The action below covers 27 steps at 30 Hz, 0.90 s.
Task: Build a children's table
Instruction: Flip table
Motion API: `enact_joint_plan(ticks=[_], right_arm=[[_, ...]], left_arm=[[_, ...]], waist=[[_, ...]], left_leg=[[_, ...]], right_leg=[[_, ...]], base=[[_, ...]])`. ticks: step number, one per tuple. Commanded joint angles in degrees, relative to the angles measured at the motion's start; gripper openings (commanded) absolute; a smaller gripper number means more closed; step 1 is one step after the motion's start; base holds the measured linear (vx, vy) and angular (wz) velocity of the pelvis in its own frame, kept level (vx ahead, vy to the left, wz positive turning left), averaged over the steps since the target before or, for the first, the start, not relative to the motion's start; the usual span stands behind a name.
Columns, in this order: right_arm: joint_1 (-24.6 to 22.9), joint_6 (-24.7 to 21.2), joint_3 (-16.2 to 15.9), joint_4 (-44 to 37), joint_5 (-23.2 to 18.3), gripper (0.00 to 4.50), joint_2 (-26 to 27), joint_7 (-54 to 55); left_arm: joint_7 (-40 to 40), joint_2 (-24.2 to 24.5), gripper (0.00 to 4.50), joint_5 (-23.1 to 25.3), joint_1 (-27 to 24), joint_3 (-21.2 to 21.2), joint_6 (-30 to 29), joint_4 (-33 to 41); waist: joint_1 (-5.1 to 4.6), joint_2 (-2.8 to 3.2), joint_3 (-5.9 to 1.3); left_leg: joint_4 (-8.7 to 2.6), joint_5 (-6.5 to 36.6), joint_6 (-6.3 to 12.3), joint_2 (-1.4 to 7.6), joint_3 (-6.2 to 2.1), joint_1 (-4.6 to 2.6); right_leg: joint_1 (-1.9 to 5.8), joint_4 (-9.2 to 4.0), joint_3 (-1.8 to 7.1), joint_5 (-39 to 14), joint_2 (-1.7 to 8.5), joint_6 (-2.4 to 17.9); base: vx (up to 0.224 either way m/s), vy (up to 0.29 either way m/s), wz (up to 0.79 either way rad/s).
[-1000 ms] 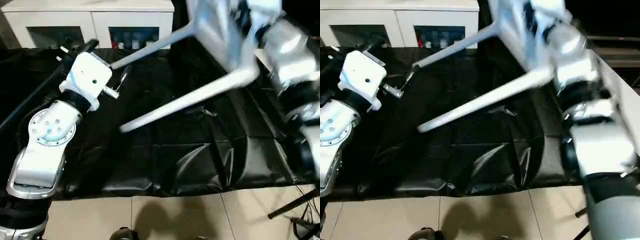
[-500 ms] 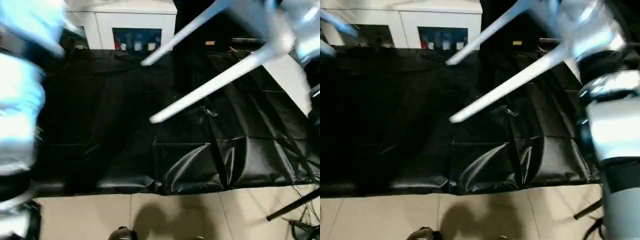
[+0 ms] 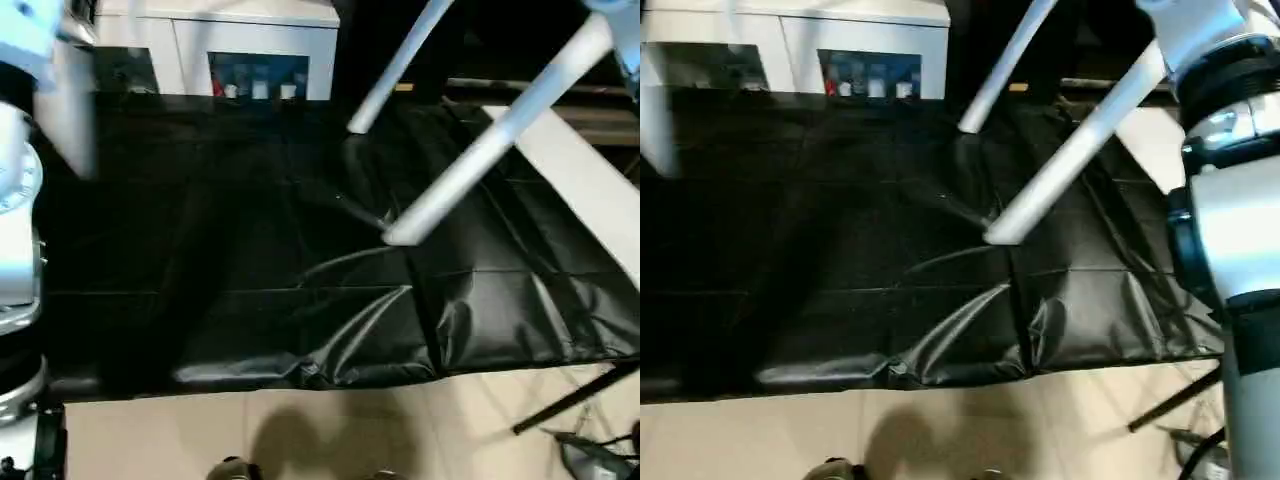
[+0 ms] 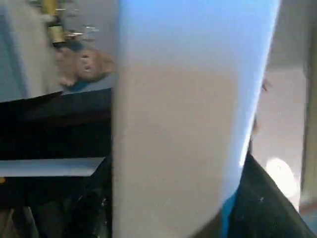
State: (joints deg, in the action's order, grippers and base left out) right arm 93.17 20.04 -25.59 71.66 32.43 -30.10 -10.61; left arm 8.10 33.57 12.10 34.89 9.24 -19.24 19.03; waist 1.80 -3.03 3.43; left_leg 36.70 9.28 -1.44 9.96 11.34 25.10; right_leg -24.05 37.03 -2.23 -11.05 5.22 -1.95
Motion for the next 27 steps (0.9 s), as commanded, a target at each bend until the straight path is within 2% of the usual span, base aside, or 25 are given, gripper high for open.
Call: enact_joint_plan(ticks=[1, 2, 3, 4, 7, 11, 12, 13, 15, 17, 18, 20, 22, 23, 24, 25, 27], right_arm=[[0.73, 0.55, -0.81, 1.72, 1.14, 1.67, 0.83, -1.28], [0.73, 0.55, -0.81, 1.72, 1.14, 1.59, 0.83, -1.28], [0.66, 0.69, -0.85, 1.81, 1.11, 1.57, 1.36, -1.36], [0.34, 1.00, -1.04, 2.02, 1.23, 1.57, 2.35, -1.44], [-0.49, 1.35, -1.03, 2.22, 1.17, 1.57, 3.80, -1.82], [-2.35, 2.69, -0.13, 2.47, -0.26, 1.57, 6.36, -2.51], [-3.03, 3.46, 0.94, 2.50, -1.55, 1.57, 7.13, -2.82], [-3.11, 3.60, 1.07, 2.50, -1.74, 1.92, 7.21, -2.98], [-4.73, 6.46, 3.38, 2.20, -4.72, 2.27, 8.39, -5.69], [-5.39, 7.47, 4.43, 2.07, -6.01, 2.33, 8.78, -6.83], [-6.94, 9.07, 7.17, 1.52, -9.11, 2.45, 9.43, -7.27], [-8.24, 10.67, 8.57, 0.78, -10.45, 2.68, 9.62, -6.74], [-8.88, 11.83, 8.87, 0.29, -10.65, 2.83, 9.56, -6.12], [-10.18, 15.35, 7.95, -1.38, -9.67, 2.95, 8.88, -3.84], [-10.25, 15.58, 7.88, -1.50, -9.59, 3.06, 8.83, -3.66], [-10.93, 17.96, 7.31, -2.76, -8.82, 3.13, 8.26, -1.62], [-11.99, 22.03, 6.93, -5.20, -7.42, 3.30, 7.17, 2.58]], left_arm=[[1.35, -1.93, 4.50, -0.79, -2.30, -2.90, -3.50, 1.00], [1.35, -1.93, 4.50, -0.79, -2.30, -2.90, -3.50, 1.00], [1.30, -2.45, 4.50, -0.79, -2.97, -3.20, -4.55, 1.26], [1.14, -2.90, 4.50, -0.38, -4.12, -3.45, -5.61, 1.48], [0.77, -3.20, 4.50, 0.51, -5.58, -3.71, -6.57, 1.80], [0.90, -3.10, 4.50, 1.18, -6.84, -2.96, -6.86, 1.36], [0.96, -2.83, 4.50, 1.50, -7.05, -2.84, -7.04, 1.26], [0.96, -2.81, 4.50, 1.52, -7.06, -2.84, -7.05, 1.25], [1.20, -2.55, 4.50, 1.33, -7.07, -2.84, -7.15, 1.31], [1.05, -2.63, 4.50, 1.31, -7.10, -2.71, -7.29, 1.40], [1.31, -2.93, 4.50, 0.73, -7.38, -2.14, -7.82, 1.52], [1.60, -2.61, 4.50, 0.80, -7.84, -1.65, -8.00, 1.49], [1.58, -2.24, 4.50, 1.07, -8.11, -1.34, -7.77, 1.40], [1.73, -1.53, 4.50, 1.18, -8.56, -0.54, -7.33, 1.02], [1.73, -1.49, 4.50, 1.17, -8.58, -0.49, -7.29, 1.00], [1.76, -1.02, 4.50, 1.37, -8.77, -0.14, -7.08, 0.77], [1.75, -0.40, 4.50, 1.69, -8.98, 0.24, -6.92, 0.54]], waist=[[-0.66, 0.77, -3.74], [-0.75, 0.76, -3.87], [-0.37, 1.11, -3.89], [-0.64, 0.65, -3.61], [-0.62, 0.56, -3.69], [-0.96, 0.45, -3.52], [-1.04, 0.64, -3.45], [-1.34, 0.62, -3.48], [-1.62, 0.72, -3.60], [-1.77, 0.71, -3.77], [-1.75, 0.83, -3.74], [-1.71, 0.66, -3.87], [-1.60, 0.69, -3.92], [-1.63, 0.63, -3.99], [-1.51, 0.63, -3.95], [-1.53, 0.79, -4.01], [-1.56, 0.61, -3.99]], left_leg=[[-4.68, 28.54, -5.69, 2.70, -2.11, -2.53], [-4.63, 27.50, -5.53, 2.75, -2.06, -2.50], [-4.50, 26.02, -5.28, 2.76, -1.93, -2.84], [-4.62, 25.93, -4.85, 2.71, -1.87, -2.42], [-4.64, 25.25, -4.75, 2.70, -1.90, -2.49], [-4.74, 26.90, -4.99, 2.69, -2.04, -2.51], [-4.79, 28.14, -5.37, 2.69, -2.13, -2.65], [-4.80, 29.12, -5.75, 2.70, -2.27, -2.68], [-4.77, 29.56, -5.80, 2.72, -2.34, -2.81], [-4.79, 29.76, -5.46, 2.82, -2.47, -2.87], [-4.86, 29.44, -5.33, 2.79, -2.36, -2.89], [-4.79, 28.39, -5.02, 2.76, -2.27, -2.80], [-4.83, 27.74, -4.97, 2.79, -2.30, -2.79], [-4.78, 27.70, -4.90, 2.76, -2.24, -2.86], [-4.81, 27.51, -4.99, 2.74, -2.23, -2.84], [-4.76, 27.27, -5.11, 2.65, -2.20, -2.83], [-4.80, 26.67, -5.38, 2.59, -2.18, -2.70]], right_leg=[[0.33, -3.98, 1.52, -15.83, 1.73, 10.01], [0.65, -3.75, 1.65, -14.55, 1.90, 10.12], [0.44, -3.73, 1.65, -12.89, 1.79, 10.35], [0.56, -3.67, 1.69, -12.96, 1.66, 10.30], [0.67, -3.66, 1.67, -12.65, 1.64, 10.14], [0.64, -3.79, 1.65, -14.14, 1.69, 9.81], [0.53, -3.94, 1.66, -15.46, 1.78, 9.56], [0.48, -3.97, 1.61, -16.17, 1.76, 9.40], [0.44, -4.08, 1.66, -15.30, 1.83, 9.40], [0.56, -3.94, 1.57, -14.00, 1.76, 9.67], [0.53, -3.93, 1.55, -12.95, 1.64, 10.10], [0.68, -3.79, 1.56, -11.93, 1.67, 10.51], [0.78, -3.75, 1.52, -11.27, 1.70, 10.53], [0.73, -3.70, 1.47, -11.23, 1.57, 10.71], [0.72, -3.73, 1.45, -11.29, 1.61, 10.71], [0.77, -3.67, 1.48, -11.29, 1.63, 10.63], [0.89, -3.69, 1.41, -11.55, 1.66, 10.13]], base=[[0.000, 0.000, 0.00], [0.000, 0.000, 0.00], [0.000, 0.000, 0.00], [0.000, 0.000, 0.00], [0.000, 0.000, 0.00], [0.000, 0.000, 0.00], [0.000, 0.000, 0.00], [0.000, 0.000, 0.00], [0.000, 0.000, 0.00], [0.000, 0.000, 0.00], [0.000, 0.000, 0.00], [0.000, 0.000, 0.00], [0.000, 0.000, 0.00], [0.000, 0.000, 0.00], [0.000, 0.000, 0.00], [0.000, 0.000, 0.00], [0.000, 0.000, 0.00]])
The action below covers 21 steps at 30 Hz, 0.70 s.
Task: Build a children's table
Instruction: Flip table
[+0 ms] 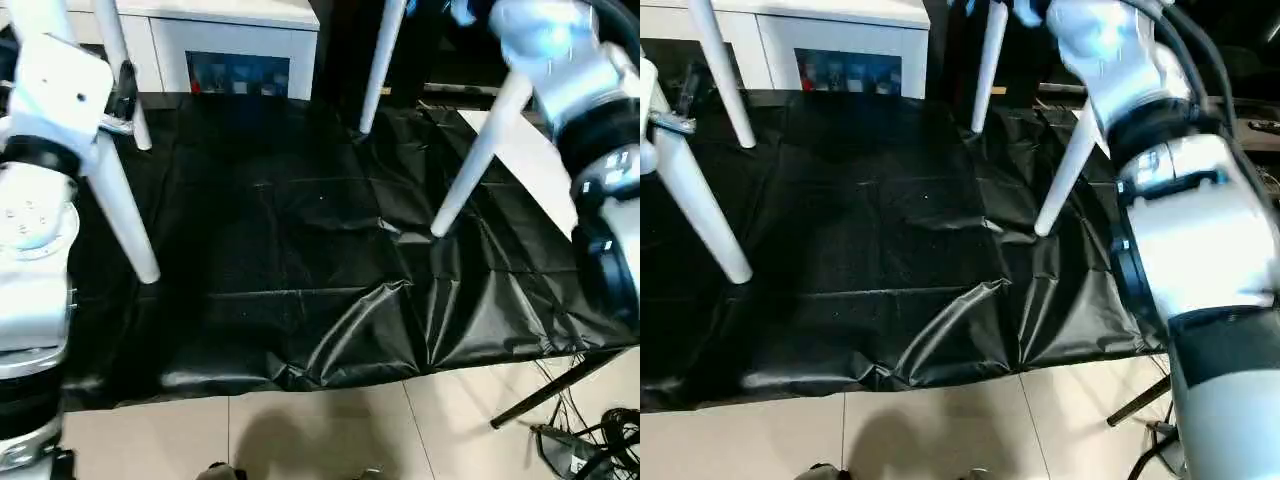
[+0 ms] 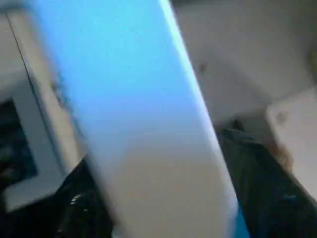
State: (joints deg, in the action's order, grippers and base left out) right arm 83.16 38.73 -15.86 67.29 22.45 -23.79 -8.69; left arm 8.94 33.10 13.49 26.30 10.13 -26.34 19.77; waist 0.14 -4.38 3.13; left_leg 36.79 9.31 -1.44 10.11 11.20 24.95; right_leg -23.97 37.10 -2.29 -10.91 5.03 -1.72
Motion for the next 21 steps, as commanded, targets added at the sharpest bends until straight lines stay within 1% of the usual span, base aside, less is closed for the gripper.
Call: enact_joint_plan(ticks=[1, 2, 3, 4, 5, 6, 7, 8, 10, 11, 12, 13, 14, 15, 16, 17, 18, 19, 20, 21], right_arm=[[-2.06, 3.60, -2.75, -1.02, 2.63, 3.39, 0.79, 0.92], [-2.91, 6.26, -2.76, -3.08, 3.88, 3.47, -0.16, 3.45], [-2.97, 6.46, -2.79, -3.24, 4.00, 3.55, -0.25, 3.62], [-4.59, 10.22, -2.39, -6.05, 4.44, 3.55, -1.26, 4.82], [-4.59, 10.22, -2.39, -6.05, 4.44, 3.55, -1.26, 4.82], [-4.59, 10.22, -2.39, -6.05, 4.44, 3.55, -1.26, 4.82], [-4.59, 10.22, -2.39, -6.05, 4.44, 3.55, -1.26, 4.82], [-4.59, 10.22, -2.39, -6.05, 4.44, 3.55, -1.26, 4.82], [-4.59, 10.22, -2.39, -6.05, 4.44, 3.55, -1.26, 4.82], [-4.96, 11.04, -2.26, -6.58, 4.42, 3.55, -1.43, 4.91], [-6.20, 13.85, -1.84, -8.37, 4.34, 3.55, -2.00, 5.24], [-14.25, 15.82, -0.76, -18.58, -5.00, 3.55, -1.61, -1.22], [-20.85, 16.09, -0.06, -27.12, -12.80, 3.55, -1.14, -6.35], [-27.22, 12.97, 0.06, -35.66, -20.69, 3.55, -0.55, -11.11], [-34.85, 8.03, -1.73, -46.07, -26.16, 3.55, -1.18, -12.62], [-38.13, 5.90, -2.74, -50.29, -27.39, 3.55, -1.62, -11.88], [-39.98, 5.15, -3.80, -52.58, -27.89, 3.55, -2.23, -10.60], [-40.77, 5.22, -4.11, -53.13, -27.25, 3.55, -2.41, -9.61], [-42.51, 4.66, -4.82, -54.48, -26.71, 3.55, -2.66, -7.99], [-43.19, 3.88, -5.07, -54.86, -26.71, 3.55, -2.68, -6.96]], left_arm=[[0.92, 0.06, 4.50, 0.25, -0.39, -0.60, 0.19, -0.22], [0.99, 0.13, 4.50, 0.15, -0.40, -0.38, 0.30, -0.31], [0.98, 0.15, 4.50, 0.18, -0.41, -0.38, 0.31, -0.31], [0.69, 0.27, 4.50, 0.49, -0.55, -0.03, 0.27, -0.46], [0.69, 0.27, 4.50, 0.49, -0.55, -0.03, 0.27, -0.46], [0.69, 0.27, 4.50, 0.49, -0.55, -0.03, 0.27, -0.46], [0.69, 0.27, 4.50, 0.49, -0.55, -0.03, 0.27, -0.46], [0.69, 0.27, 4.50, 0.49, -0.55, -0.03, 0.27, -0.46], [0.69, 0.27, 4.50, 0.49, -0.55, -0.03, 0.27, -0.46], [0.63, 0.22, 4.50, 0.43, -0.59, 0.09, 0.30, -0.50], [0.44, 0.06, 4.50, 0.24, -0.69, 0.48, 0.40, -0.62], [-2.12, -4.92, 4.50, -5.94, -1.72, 6.46, 4.86, 0.14], [-3.30, -8.91, 4.50, -11.65, -2.79, 11.29, 8.38, 1.04], [-3.08, -11.92, 4.50, -16.72, -4.41, 14.82, 11.00, 2.48], [0.12, -14.81, 4.50, -23.82, -8.25, 17.65, 13.25, 5.61], [1.08, -15.22, 4.50, -24.51, -10.72, 17.77, 13.42, 7.29], [1.54, -15.41, 4.50, -24.56, -12.26, 17.78, 13.44, 8.30], [1.49, -15.69, 4.50, -24.42, -12.94, 17.59, 13.41, 8.73], [1.08, -16.43, 4.50, -24.07, -14.06, 17.03, 13.72, 9.37], [0.74, -16.70, 4.50, -23.48, -14.38, 16.32, 13.77, 9.30]], waist=[[0.07, 1.99, -3.74], [0.10, 2.06, -3.86], [0.23, 2.02, -3.79], [0.30, 2.30, -3.89], [0.22, 2.19, -3.90], [0.24, 2.23, -3.97], [0.17, 2.14, -4.06], [0.22, 2.14, -3.97], [0.21, 2.19, -3.92], [0.19, 2.20, -3.90], [0.29, 2.33, -3.89], [0.33, 2.31, -3.86], [0.92, 3.23, -3.92], [0.92, 2.61, -4.26], [1.20, 3.15, -4.49], [1.45, 3.12, -4.62], [1.09, 3.03, -4.80], [1.11, 2.72, -4.80], [1.10, 3.13, -4.40], [1.25, 3.65, -3.76]], left_leg=[[-4.88, 26.64, -5.37, 2.42, -2.05, -2.59], [-4.75, 26.54, -5.14, 2.41, -2.02, -2.68], [-4.81, 26.05, -5.17, 2.42, -2.00, -2.63], [-4.78, 25.43, -5.06, 2.37, -1.90, -2.75], [-4.69, 25.21, -4.94, 2.37, -1.88, -2.67], [-4.66, 24.83, -4.49, 2.33, -1.85, -2.72], [-4.60, 24.57, -4.24, 2.30, -1.85, -2.67], [-4.59, 24.28, -3.80, 2.29, -1.80, -2.62], [-4.62, 24.86, -3.71, 2.34, -1.84, -2.68], [-4.65, 24.88, -3.71, 2.35, -1.87, -2.67], [-4.67, 24.95, -3.85, 2.37, -1.89, -2.66], [-4.70, 24.97, -3.95, 2.41, -1.88, -2.73], [-5.00, 23.28, -3.78, 2.75, -1.98, -2.94], [-4.86, 21.16, -2.78, 2.75, -1.86, -3.01], [-5.33, 17.98, -0.99, 2.91, -2.49, -2.79], [-5.56, 17.61, -0.91, 3.24, -2.46, -3.20], [-5.59, 17.51, -0.59, 3.29, -2.37, -3.02], [-5.41, 17.65, -0.15, 3.15, -2.11, -3.10], [-5.49, 20.45, 0.29, 2.87, -1.83, -3.04], [-5.69, 24.38, -0.55, 2.88, -1.77, -3.28]], right_leg=[[0.81, -3.78, 1.45, -11.91, 1.84, 9.89], [0.84, -3.80, 1.50, -11.66, 1.81, 10.03], [0.86, -3.84, 1.48, -11.31, 1.82, 9.93], [0.92, -3.87, 1.51, -10.01, 1.73, 9.81], [0.88, -3.71, 1.52, -9.58, 1.67, 9.88], [1.00, -3.71, 1.54, -9.31, 1.67, 10.03], [1.10, -3.64, 1.52, -9.01, 1.61, 10.25], [1.12, -3.65, 1.53, -8.86, 1.54, 10.55], [1.10, -3.70, 1.54, -9.55, 1.56, 10.61], [1.11, -3.71, 1.53, -9.49, 1.55, 10.64], [1.13, -3.69, 1.53, -9.39, 1.62, 10.53], [1.07, -3.75, 1.51, -9.27, 1.62, 10.33], [1.86, -3.93, 1.81, -4.05, 2.20, 9.57], [2.32, -3.64, 1.80, 0.37, 2.01, 9.85], [3.08, -3.03, 1.40, 6.06, 1.76, 10.17], [2.99, -3.21, 1.31, 6.59, 1.77, 10.36], [3.09, -3.22, 1.12, 6.40, 1.46, 10.84], [3.00, -3.37, 1.15, 5.27, 1.40, 11.15], [2.71, -3.94, 1.28, -0.43, 1.51, 11.65], [2.23, -4.82, 1.47, -7.96, 1.77, 11.13]], base=[[0.000, 0.000, 0.00], [0.000, 0.000, 0.00], [0.000, 0.000, 0.00], [0.000, 0.000, 0.00], [0.000, 0.000, 0.00], [0.000, 0.000, 0.00], [0.000, 0.000, 0.00], [0.000, 0.000, 0.00], [0.000, 0.000, 0.00], [0.000, 0.000, 0.00], [0.000, 0.000, 0.00], [0.000, 0.000, 0.00], [0.000, 0.000, 0.00], [0.052, 0.011, 0.01], [0.050, 0.017, -0.02], [0.050, 0.017, -0.02], [0.000, 0.000, 0.00], [0.000, 0.000, 0.00], [0.000, 0.000, 0.00], [0.000, 0.000, 0.00]])
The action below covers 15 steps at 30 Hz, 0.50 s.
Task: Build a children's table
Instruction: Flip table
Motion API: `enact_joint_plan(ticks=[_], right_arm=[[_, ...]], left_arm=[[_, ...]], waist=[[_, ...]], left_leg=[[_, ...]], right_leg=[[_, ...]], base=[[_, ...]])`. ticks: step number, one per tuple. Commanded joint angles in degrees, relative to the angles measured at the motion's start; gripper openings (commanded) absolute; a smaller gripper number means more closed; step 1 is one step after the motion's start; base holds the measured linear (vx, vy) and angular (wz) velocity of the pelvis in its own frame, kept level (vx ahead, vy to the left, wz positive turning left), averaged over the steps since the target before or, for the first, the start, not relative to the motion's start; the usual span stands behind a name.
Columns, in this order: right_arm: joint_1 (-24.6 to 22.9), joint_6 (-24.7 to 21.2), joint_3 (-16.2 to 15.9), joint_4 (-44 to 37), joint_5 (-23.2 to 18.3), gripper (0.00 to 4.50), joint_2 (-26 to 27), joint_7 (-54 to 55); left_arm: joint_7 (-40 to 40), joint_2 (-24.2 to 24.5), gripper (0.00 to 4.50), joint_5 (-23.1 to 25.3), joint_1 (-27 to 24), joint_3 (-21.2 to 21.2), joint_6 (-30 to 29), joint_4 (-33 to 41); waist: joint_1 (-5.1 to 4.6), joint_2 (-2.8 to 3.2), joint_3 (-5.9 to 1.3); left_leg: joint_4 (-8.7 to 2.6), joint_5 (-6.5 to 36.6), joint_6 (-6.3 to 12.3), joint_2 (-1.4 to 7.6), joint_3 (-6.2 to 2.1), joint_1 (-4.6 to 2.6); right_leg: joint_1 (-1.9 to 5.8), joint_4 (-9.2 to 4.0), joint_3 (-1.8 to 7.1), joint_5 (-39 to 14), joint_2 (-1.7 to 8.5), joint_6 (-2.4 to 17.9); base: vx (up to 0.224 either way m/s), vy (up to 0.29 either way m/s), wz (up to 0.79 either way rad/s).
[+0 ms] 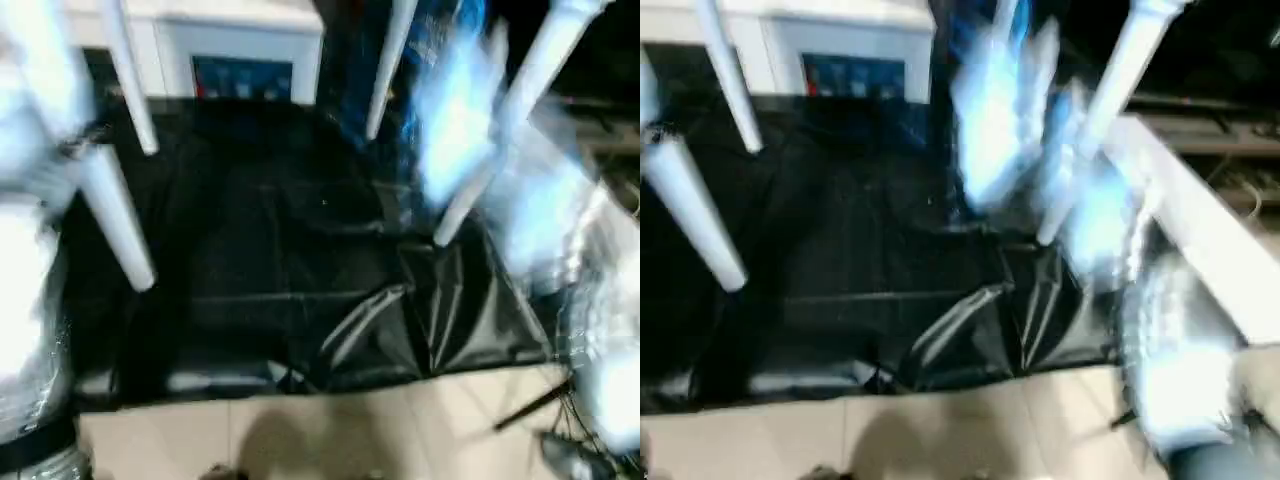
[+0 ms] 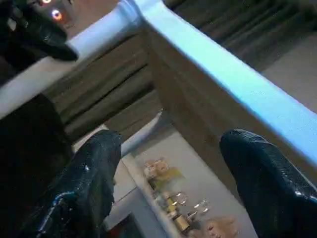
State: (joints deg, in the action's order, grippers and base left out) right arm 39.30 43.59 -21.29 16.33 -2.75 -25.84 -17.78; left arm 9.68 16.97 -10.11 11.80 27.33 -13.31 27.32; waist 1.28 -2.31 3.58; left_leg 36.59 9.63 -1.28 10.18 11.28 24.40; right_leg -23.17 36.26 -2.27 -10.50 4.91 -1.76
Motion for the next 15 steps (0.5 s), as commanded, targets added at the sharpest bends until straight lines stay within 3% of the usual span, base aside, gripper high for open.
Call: enact_joint_plan(ticks=[1, 2, 4, 5, 6, 7, 8, 9, 10, 11, 12, 14, 15], right_arm=[[0.67, -0.98, 0.36, -3.90, -1.51, 3.55, -0.62, 2.13], [-0.79, -3.42, 0.48, -5.11, -2.94, 3.55, -0.34, 2.55], [-4.15, -9.35, 0.95, -8.05, -6.33, 3.55, -0.16, 0.87], [-8.75, -16.75, 2.03, -11.28, -10.51, 3.55, 0.39, -0.75], [-9.70, -18.29, 2.25, -11.97, -11.35, 3.55, 0.49, -1.06], [-14.93, -27.33, 3.35, -15.54, -15.60, 3.55, 0.77, -1.18], [-17.83, -33.29, 4.34, -16.29, -16.56, 3.55, 1.22, 1.53], [-21.43, -39.06, 5.58, -17.12, -19.25, 3.55, 1.61, 5.98], [-24.69, -43.23, 6.63, -17.95, -21.19, 3.55, 1.80, 10.25], [-27.33, -44.93, 7.59, -18.61, -23.01, 3.55, 2.07, 13.43], [-29.54, -46.94, 8.09, -19.87, -25.45, 3.55, 1.82, 16.00], [-33.17, -51.26, 9.10, -22.37, -26.68, 3.55, 1.74, 19.27], [-33.17, -51.26, 9.10, -22.37, -26.68, 3.55, 1.74, 19.27]], left_arm=[[0.00, -0.56, 4.50, 0.11, 0.12, -0.87, 0.73, 1.76], [-0.08, -0.75, 4.50, 0.95, -0.58, -2.07, 0.77, 1.48], [0.91, -1.77, 4.50, 0.40, -1.90, -2.99, 0.20, 0.70], [2.35, -3.12, 4.50, -0.98, -4.82, -4.26, 0.02, 0.34], [2.66, -3.40, 4.50, -1.30, -5.44, -4.51, 0.00, 0.28], [3.59, -5.05, 4.50, -4.01, -9.13, -6.26, -2.90, 0.75], [3.15, -5.50, 4.50, -3.74, -11.48, -8.44, -6.00, 1.24], [2.02, -5.93, 4.50, -2.02, -14.03, -11.72, -8.94, 2.28], [0.85, -6.50, 4.50, -0.17, -15.90, -14.48, -10.29, 3.23], [-0.31, -7.12, 4.50, 1.92, -17.02, -16.70, -10.28, 3.82], [-2.19, -8.03, 4.50, 3.78, -17.54, -18.39, -11.53, 4.23], [-4.51, -9.41, 4.50, 6.74, -17.85, -20.80, -12.28, 3.22], [-4.51, -9.41, 4.50, 6.74, -17.85, -20.80, -12.28, 3.22]], waist=[[0.08, 1.52, -3.73], [0.10, 1.61, -3.47], [0.27, 1.87, -2.95], [0.18, 1.77, -2.81], [0.35, 1.91, -2.68], [0.40, 1.94, -2.89], [0.29, 2.09, -2.70], [-0.15, 1.01, -3.03], [0.05, 1.34, -2.97], [0.11, 1.61, -2.73], [0.07, 1.28, -2.76], [-0.57, 1.48, -2.54], [-1.13, 1.71, -2.30]], left_leg=[[-5.65, 27.97, -2.37, 2.78, -2.01, -2.85], [-5.72, 30.14, -3.21, 2.70, -2.11, -3.08], [-5.67, 36.03, -5.54, 2.49, -2.57, -4.27], [-5.69, 37.26, -5.83, 2.43, -2.71, -4.34], [-6.09, 38.23, -6.20, 2.52, -3.03, -4.29], [-6.29, 39.05, -6.53, 2.49, -3.32, -4.45], [-6.40, 40.50, -6.93, 2.52, -3.48, -4.55], [-6.44, 40.30, -7.01, 2.40, -3.74, -4.22], [-6.74, 39.33, -6.83, 2.34, -3.98, -3.94], [-6.69, 40.28, -6.89, 2.28, -3.99, -4.22], [-6.46, 41.12, -6.98, 2.25, -4.04, -4.54], [-6.47, 42.33, -7.09, 2.04, -4.36, -4.42], [-7.19, 44.06, -7.23, 2.26, -4.66, -3.93]], right_leg=[[1.10, -4.53, 1.50, -16.08, 1.98, 9.30], [0.80, -4.91, 1.48, -20.01, 1.95, 8.12], [-0.47, -6.37, 1.56, -28.79, 1.68, 4.72], [-0.57, -6.53, 1.47, -30.47, 1.61, 4.31], [-0.36, -6.83, 1.52, -31.74, 1.78, 3.53], [-0.07, -6.93, 1.56, -32.07, 1.61, 3.19], [-0.38, -7.11, 1.34, -32.93, 1.53, 3.23], [0.08, -7.05, 1.10, -32.26, 1.35, 3.16], [0.29, -7.10, 1.13, -31.62, 1.55, 3.10], [-0.15, -7.76, 1.00, -32.99, 1.57, 2.47], [-0.38, -8.00, 0.73, -34.16, 1.56, 2.20], [0.06, -8.43, -0.12, -36.21, 1.40, 1.07], [0.89, -8.56, -1.06, -36.61, 1.16, 0.53]], base=[[0.000, 0.000, 0.00], [0.000, 0.000, 0.00], [-0.029, -0.008, -0.01], [-0.058, -0.016, -0.02], [0.000, 0.000, 0.00], [0.000, 0.000, 0.00], [0.000, 0.000, 0.00], [0.000, 0.000, 0.00], [0.000, 0.000, 0.00], [0.000, 0.000, 0.00], [0.000, 0.000, 0.00], [0.000, 0.000, 0.00], [0.000, 0.000, 0.00]])
